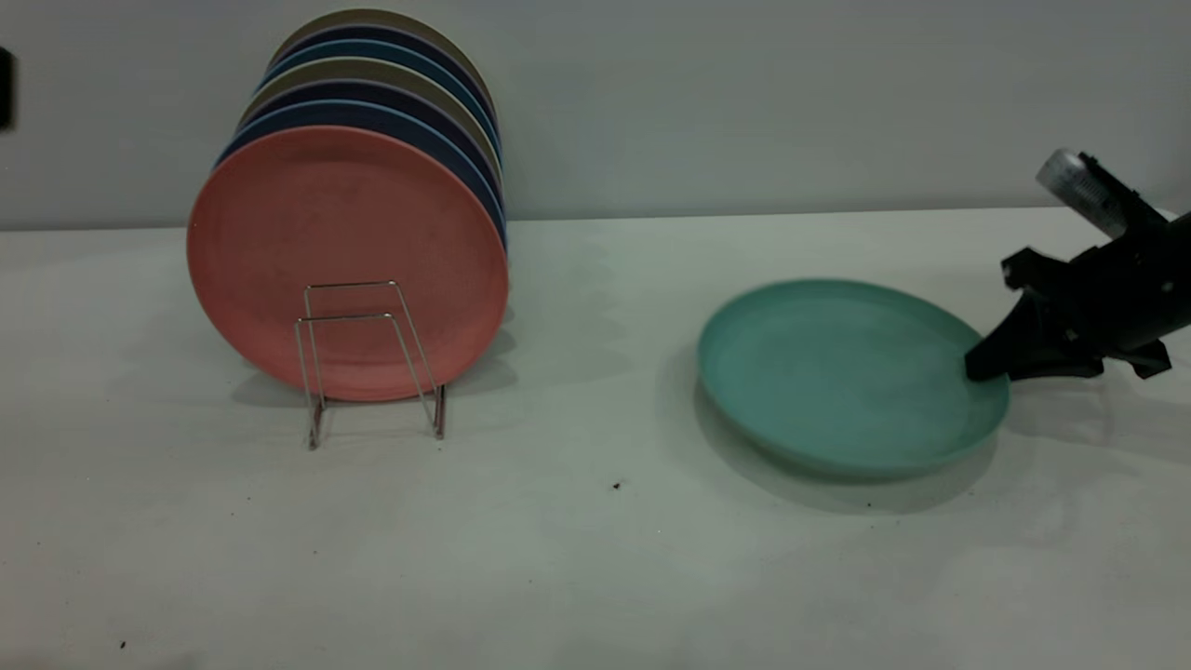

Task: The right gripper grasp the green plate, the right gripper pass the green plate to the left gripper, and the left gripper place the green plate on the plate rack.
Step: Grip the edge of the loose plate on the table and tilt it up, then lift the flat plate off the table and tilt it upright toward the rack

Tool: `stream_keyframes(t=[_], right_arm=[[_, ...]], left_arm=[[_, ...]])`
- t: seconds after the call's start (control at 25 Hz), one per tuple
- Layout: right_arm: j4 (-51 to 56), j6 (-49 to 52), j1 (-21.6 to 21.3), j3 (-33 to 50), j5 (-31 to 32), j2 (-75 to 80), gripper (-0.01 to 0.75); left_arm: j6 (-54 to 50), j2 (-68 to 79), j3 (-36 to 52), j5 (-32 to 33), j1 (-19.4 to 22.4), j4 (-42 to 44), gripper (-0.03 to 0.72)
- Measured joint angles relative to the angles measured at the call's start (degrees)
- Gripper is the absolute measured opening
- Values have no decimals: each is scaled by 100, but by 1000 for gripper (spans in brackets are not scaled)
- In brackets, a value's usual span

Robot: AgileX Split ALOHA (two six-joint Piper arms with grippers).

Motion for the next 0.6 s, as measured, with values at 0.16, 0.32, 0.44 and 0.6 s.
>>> stream_keyframes(t=[0.16,0.32,0.44,0.6], right_arm=[[-66,110,-64,-189,438,-17,11],[-256,215,-47,-253,535,-209,11],[-341,234,-22,-260,612,-402,13],[-421,241,237,-260,708,-636,12]], left_arm=[[271,699,0,14,0,-371,537],[1024,1403,0,-33,0,-1152,537],[1801,1924,-6,7,0,-2077,537],[2856,2535,-29,175,0,-3258,537]])
